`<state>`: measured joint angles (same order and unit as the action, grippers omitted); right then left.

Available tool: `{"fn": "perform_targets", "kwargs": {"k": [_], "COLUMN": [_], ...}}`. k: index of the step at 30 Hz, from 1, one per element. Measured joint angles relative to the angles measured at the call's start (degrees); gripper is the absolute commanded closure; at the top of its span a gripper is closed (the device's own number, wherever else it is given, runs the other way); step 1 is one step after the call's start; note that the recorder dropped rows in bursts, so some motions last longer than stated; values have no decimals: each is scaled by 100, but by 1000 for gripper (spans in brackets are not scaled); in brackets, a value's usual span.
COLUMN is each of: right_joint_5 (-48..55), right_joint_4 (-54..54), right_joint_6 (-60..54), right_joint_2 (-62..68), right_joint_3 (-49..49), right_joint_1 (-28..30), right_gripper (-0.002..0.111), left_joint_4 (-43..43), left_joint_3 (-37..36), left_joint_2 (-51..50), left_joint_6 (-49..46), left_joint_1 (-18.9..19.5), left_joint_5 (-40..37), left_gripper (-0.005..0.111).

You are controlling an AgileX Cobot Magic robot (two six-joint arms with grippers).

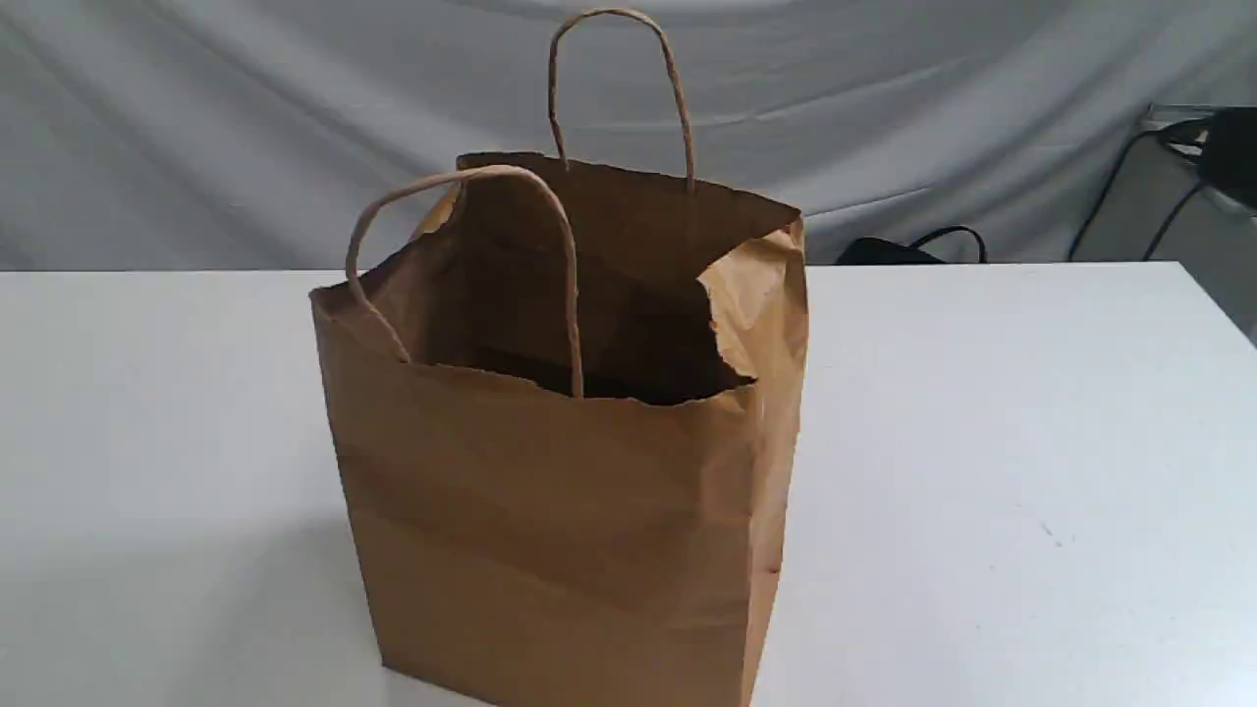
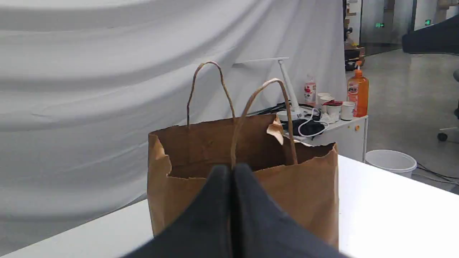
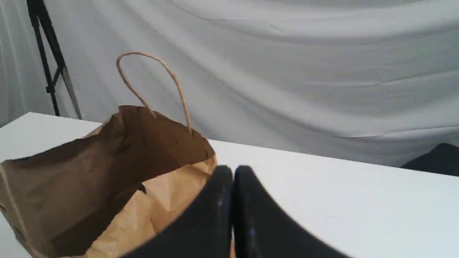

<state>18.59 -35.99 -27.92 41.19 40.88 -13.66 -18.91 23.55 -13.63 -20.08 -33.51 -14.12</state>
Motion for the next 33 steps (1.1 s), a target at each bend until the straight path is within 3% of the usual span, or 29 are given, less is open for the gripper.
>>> {"fn": "perform_targets", "kwargs": {"k": [11,33], "right_joint_5": [-404,-1293], "right_joint_4": [-27,-890], "right_joint_6": [-1083,-1268], "right_joint_2": [-565,-3843], "right_joint_3": [-354,-3301], "right_joint_1": [33,1259], "right_gripper": [108,108], "left_joint_4": [0,0], "left_joint_3": [0,0], "left_joint_2": [0,0], "left_joint_6": [0,0], "left_joint_1": [0,0], "left_joint_5": [0,0], "left_gripper": [107,107]}}
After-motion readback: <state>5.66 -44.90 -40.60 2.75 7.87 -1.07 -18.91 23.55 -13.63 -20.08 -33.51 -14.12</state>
